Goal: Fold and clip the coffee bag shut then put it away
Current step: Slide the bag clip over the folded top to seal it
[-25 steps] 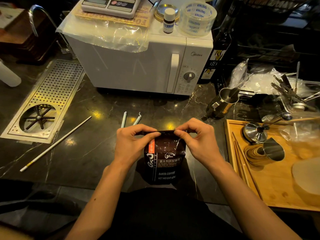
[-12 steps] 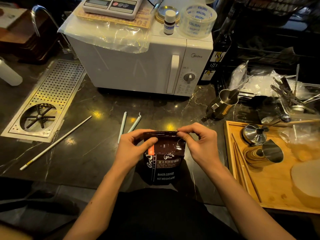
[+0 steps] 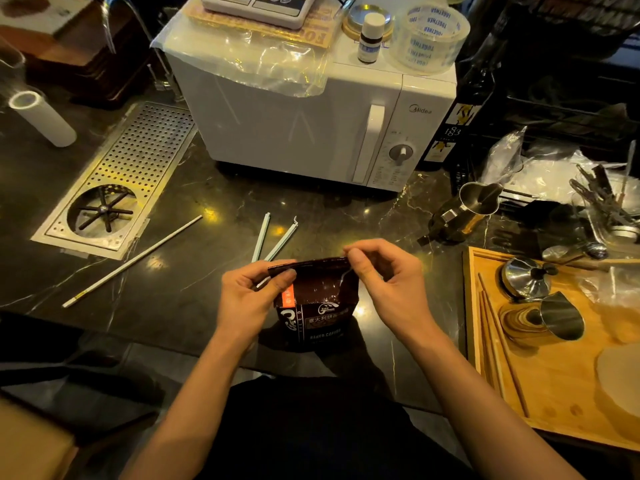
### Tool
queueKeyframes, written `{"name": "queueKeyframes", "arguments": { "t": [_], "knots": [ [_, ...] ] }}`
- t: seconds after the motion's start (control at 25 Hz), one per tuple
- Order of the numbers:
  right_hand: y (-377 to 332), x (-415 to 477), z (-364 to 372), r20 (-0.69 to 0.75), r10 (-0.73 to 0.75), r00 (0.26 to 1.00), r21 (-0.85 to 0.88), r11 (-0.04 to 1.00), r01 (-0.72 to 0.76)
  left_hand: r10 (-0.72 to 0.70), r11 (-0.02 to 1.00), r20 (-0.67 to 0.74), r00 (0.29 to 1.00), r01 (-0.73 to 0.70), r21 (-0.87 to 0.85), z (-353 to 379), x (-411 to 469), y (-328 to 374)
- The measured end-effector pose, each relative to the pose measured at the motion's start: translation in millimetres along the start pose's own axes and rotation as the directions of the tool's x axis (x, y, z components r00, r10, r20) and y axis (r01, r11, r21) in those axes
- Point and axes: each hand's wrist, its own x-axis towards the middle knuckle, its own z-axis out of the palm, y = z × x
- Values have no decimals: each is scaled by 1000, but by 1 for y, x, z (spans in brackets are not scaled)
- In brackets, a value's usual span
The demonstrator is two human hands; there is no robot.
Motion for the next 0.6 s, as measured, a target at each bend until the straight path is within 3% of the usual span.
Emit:
{"name": "queueKeyframes", "arguments": {
  "t": [0.12, 0.24, 0.36, 0.48, 0.6],
  "knots": [
    [2, 9, 17, 41, 59, 997, 65, 996, -62, 41, 999, -66, 997, -39, 37, -19, -6, 5],
    [17, 23, 40, 82, 277, 957, 143, 947, -287, 53, 998, -157, 986, -49, 33, -39, -17, 7],
    [38, 35, 66, 167, 418, 893, -41, 908, -417, 53, 999, -229, 972, -50, 20, -58, -27, 6],
    [51, 47, 98, 232, 417, 879, -277, 894, -351, 63, 998, -275, 959, -59, 23, -77, -36, 8],
    [56, 58, 127, 302, 380, 875, -552, 818, -165, 78, 997, -312, 947, -78, 14, -93, -42, 11]
  ]
}}
